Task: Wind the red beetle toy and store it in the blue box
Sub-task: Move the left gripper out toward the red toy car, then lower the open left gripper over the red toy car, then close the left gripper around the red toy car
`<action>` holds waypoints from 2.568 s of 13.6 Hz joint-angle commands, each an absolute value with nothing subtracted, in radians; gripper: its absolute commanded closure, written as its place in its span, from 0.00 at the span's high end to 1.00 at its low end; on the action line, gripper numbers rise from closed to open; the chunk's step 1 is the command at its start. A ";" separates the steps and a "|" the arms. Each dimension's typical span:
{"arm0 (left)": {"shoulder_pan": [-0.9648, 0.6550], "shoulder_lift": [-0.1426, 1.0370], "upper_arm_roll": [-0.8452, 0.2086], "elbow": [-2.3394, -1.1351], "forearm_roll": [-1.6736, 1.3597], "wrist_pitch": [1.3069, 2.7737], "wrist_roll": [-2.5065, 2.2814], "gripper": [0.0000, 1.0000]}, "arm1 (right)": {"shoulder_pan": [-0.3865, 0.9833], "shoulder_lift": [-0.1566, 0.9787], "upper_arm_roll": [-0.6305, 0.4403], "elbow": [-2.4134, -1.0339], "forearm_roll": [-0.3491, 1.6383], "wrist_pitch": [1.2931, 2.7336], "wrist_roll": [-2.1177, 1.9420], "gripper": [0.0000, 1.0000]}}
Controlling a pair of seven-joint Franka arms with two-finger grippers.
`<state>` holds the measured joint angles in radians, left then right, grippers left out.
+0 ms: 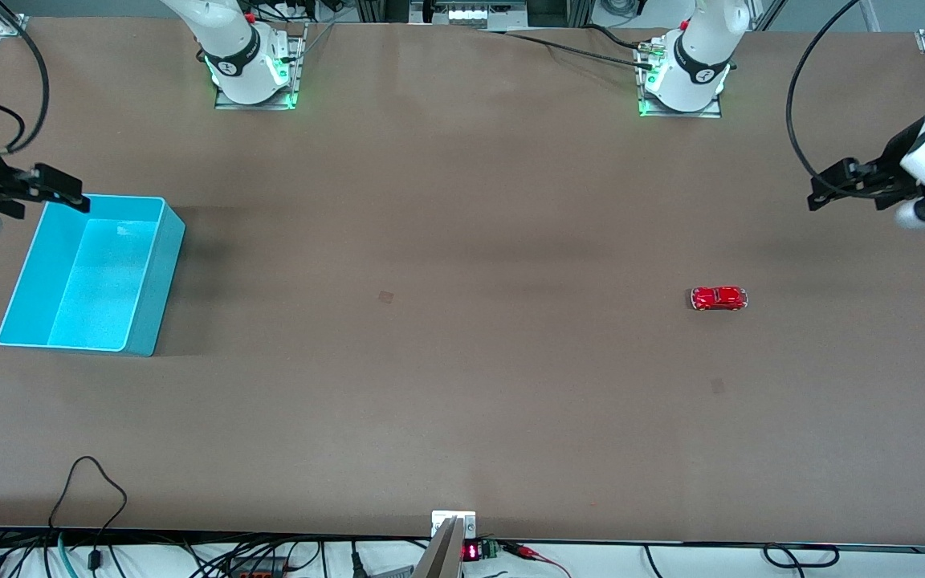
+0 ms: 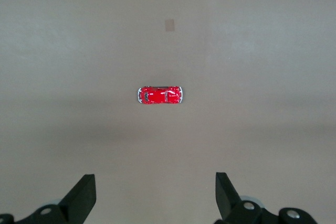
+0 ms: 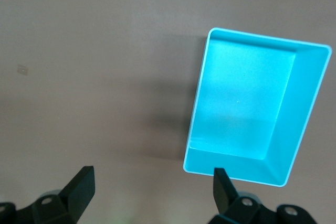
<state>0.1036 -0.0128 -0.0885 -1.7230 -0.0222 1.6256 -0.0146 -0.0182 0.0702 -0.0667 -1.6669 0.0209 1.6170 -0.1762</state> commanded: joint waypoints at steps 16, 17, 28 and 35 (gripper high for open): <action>0.101 0.249 -0.092 -1.963 0.123 2.057 1.063 1.00 | -0.055 0.190 -0.060 -1.654 0.029 1.531 -0.193 1.00; 0.101 0.245 -0.092 -2.011 0.123 2.081 1.071 1.00 | -0.055 0.190 -0.058 -1.654 0.029 1.531 -0.193 1.00; 0.100 0.307 -0.112 -2.242 0.281 2.526 1.279 1.00 | -0.052 0.190 -0.058 -1.651 0.029 1.529 -0.192 1.00; 0.123 0.353 -0.112 -2.253 0.284 2.582 1.302 1.00 | -0.046 0.189 -0.058 -1.651 0.029 1.529 -0.189 1.00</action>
